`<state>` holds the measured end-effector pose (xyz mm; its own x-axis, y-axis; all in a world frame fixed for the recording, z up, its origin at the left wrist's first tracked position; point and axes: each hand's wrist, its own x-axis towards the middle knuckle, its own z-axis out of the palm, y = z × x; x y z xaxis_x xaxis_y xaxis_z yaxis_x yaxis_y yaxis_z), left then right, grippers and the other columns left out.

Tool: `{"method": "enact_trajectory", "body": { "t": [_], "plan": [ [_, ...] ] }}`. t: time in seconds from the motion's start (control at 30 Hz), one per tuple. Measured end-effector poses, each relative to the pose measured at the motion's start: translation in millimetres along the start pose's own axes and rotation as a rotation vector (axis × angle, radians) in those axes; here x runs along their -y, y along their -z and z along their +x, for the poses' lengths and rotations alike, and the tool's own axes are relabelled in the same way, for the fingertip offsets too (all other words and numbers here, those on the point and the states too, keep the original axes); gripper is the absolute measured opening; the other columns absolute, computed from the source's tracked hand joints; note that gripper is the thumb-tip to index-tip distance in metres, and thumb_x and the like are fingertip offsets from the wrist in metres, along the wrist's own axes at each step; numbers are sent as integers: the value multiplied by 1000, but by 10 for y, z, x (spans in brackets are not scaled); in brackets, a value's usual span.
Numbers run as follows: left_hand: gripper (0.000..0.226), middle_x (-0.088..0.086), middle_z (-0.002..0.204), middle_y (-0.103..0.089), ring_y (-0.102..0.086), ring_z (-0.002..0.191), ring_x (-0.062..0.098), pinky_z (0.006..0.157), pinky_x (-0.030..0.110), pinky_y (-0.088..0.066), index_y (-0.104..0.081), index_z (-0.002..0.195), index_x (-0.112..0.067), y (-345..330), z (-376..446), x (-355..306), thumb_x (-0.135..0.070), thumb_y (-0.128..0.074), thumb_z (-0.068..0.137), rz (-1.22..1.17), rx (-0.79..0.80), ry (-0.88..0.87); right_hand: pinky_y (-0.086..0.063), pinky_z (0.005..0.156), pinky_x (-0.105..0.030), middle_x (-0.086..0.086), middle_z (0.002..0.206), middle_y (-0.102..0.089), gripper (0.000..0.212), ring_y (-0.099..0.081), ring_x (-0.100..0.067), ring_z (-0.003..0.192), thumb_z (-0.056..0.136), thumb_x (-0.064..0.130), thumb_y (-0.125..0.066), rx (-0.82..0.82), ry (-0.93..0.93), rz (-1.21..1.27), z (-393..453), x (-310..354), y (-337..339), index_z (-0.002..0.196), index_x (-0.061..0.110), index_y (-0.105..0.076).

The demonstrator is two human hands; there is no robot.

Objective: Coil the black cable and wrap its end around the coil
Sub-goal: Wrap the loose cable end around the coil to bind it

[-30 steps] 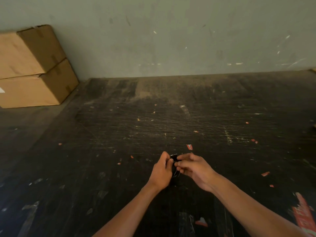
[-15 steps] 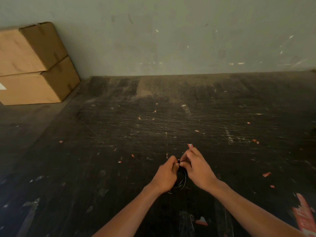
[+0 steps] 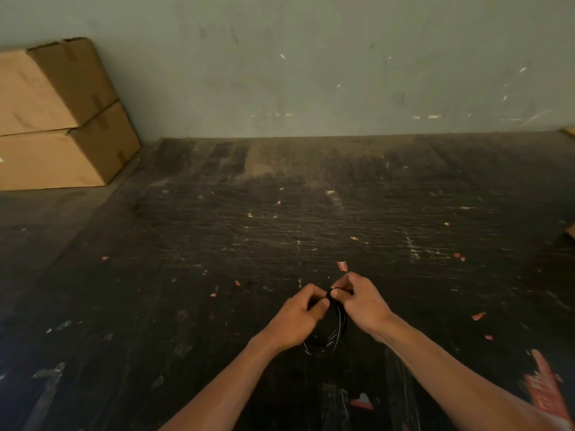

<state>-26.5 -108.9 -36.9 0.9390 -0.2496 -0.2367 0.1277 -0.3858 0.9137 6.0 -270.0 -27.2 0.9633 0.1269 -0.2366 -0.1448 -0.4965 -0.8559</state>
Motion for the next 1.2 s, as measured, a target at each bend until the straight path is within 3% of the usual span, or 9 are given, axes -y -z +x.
{"method": "enact_trajectory", "body": {
  "t": [0.1,0.3,0.5,0.6,0.7,0.8,0.93,1.07,1.2],
  "plan": [
    [22,-6,103,-65,-64,92,2,74,19,-52,-56,115,-27,-8,-22,19,-17,-57,95,-176,-52,54,-49,78,-28,-7,99,-65,8,-63,-19,94,95,9,-57,-113,-97,208,22,-18,84,99,15,-61],
    [24,9,109,-72,-68,104,23,90,39,-53,-62,117,-11,-78,-49,111,-11,-59,93,-809,-85,277,-53,88,-46,-16,101,-68,13,-64,-27,91,95,8,-57,-255,-286,596,51,-169,268,107,7,-63],
    [17,7,99,-74,-68,102,21,93,39,-49,-68,106,-11,-170,-2,42,-11,-62,91,-923,-181,293,-52,85,-41,-15,100,-65,17,-61,-24,87,93,3,-57,-176,-346,665,-158,-375,346,108,5,-62],
    [20,9,98,-75,-69,99,21,95,40,-49,-67,109,-9,-232,31,25,-11,-63,89,-899,-205,276,-53,82,-37,-12,104,-66,22,-63,-22,89,92,5,-59,-154,-343,553,-250,-486,441,113,9,-61],
    [24,11,99,-74,-71,97,21,94,39,-50,-66,111,-6,-270,52,45,-12,-64,88,-842,-192,237,-49,86,-34,-2,107,-62,23,-59,-15,98,92,11,-61,-256,-336,277,-348,-608,606,114,19,-60],
    [26,10,98,-75,-71,96,21,94,40,-50,-66,111,-5,-293,59,74,-14,-64,87,-819,-181,218,-47,79,-27,-1,109,-60,25,-57,-9,92,91,15,-63,-278,-359,12,-453,-822,802,115,19,-58],
    [19,11,96,-73,-71,92,20,90,38,-53,-66,108,-5,-311,95,79,-10,-61,91,-839,-198,207,-50,98,-44,-11,129,-50,41,-55,-29,114,87,36,-67,-171,-513,-346,-589,-1026,967,124,22,-54],
    [21,11,97,-72,-71,91,19,92,39,-54,-66,111,-4,-331,126,59,-9,-60,92,-821,-210,220,-51,91,-39,-9,126,-55,57,-58,-27,111,82,48,-70,-58,-573,-395,-743,-1029,973,126,18,-50],
    [26,11,95,-72,-70,92,21,94,42,-54,-62,118,-7,-348,132,26,-8,-61,92,-817,-221,218,-55,90,-40,-7,117,-61,45,-62,-25,105,82,30,-74,84,-563,-406,-799,-1039,831,118,18,-50]
  ]
}}
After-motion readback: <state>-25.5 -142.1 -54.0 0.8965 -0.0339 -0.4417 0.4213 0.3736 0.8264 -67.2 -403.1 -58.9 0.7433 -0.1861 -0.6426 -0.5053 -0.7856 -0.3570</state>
